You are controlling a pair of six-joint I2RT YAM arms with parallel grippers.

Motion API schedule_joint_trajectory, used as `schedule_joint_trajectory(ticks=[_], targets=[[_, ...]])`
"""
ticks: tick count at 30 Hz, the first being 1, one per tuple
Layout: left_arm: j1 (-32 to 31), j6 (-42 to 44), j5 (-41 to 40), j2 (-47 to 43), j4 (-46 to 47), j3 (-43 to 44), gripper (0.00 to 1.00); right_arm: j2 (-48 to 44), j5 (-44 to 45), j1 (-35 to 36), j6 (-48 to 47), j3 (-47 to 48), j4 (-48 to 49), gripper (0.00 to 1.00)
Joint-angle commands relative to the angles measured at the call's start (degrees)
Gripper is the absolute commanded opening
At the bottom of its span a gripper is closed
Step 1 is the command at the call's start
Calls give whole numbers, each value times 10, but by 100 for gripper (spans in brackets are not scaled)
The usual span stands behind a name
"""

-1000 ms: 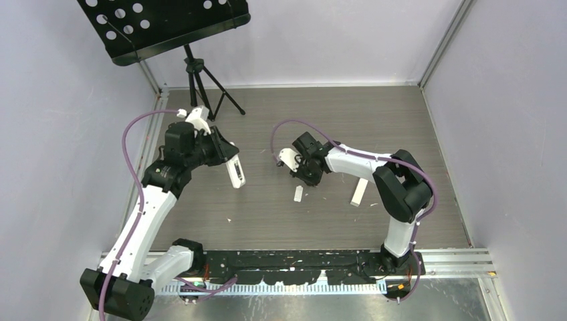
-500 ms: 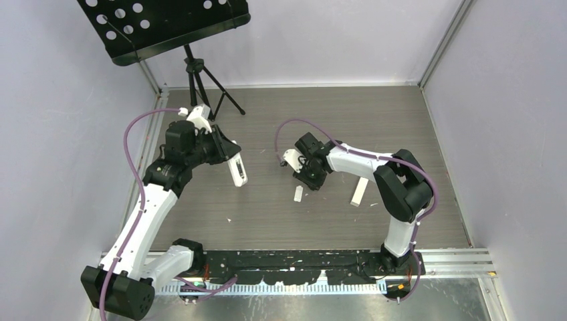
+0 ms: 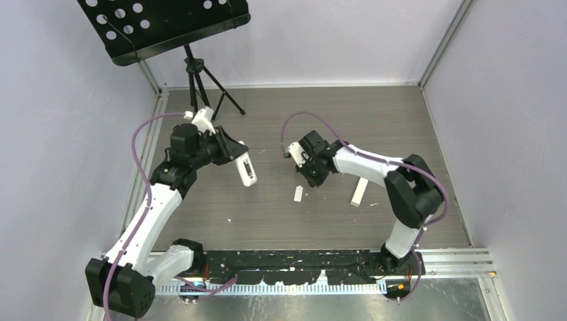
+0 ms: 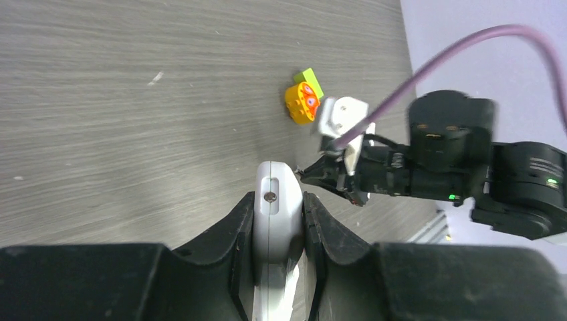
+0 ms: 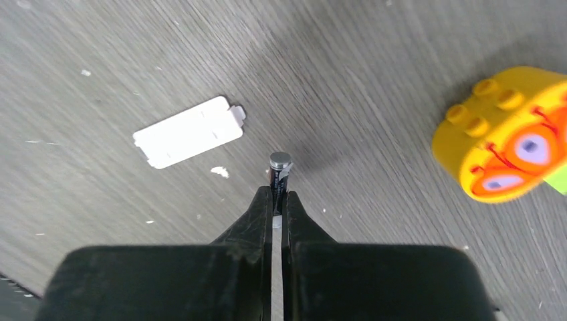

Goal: Load the batteries into the remote control

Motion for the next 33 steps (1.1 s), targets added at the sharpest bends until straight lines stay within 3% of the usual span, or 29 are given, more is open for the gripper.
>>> schedule_joint_trajectory(ticks=[1,7,14,21,33], targets=[[0,-104,89,35,182,-60,0,-122,-11,8,118,-8,69,0],[-44,-183,115,118,359,-113,0,-247,13,50,291,-28,88,0],[-108,-238,110,221,516,-128,0,-287,-5,87,447,5,-5,0],[-140,-287,112,281,596,-124,0,-263,81,133,492,39,-51,0],[-144,-311,132,288,612,-128,0,-247,154,145,460,28,-3,0]])
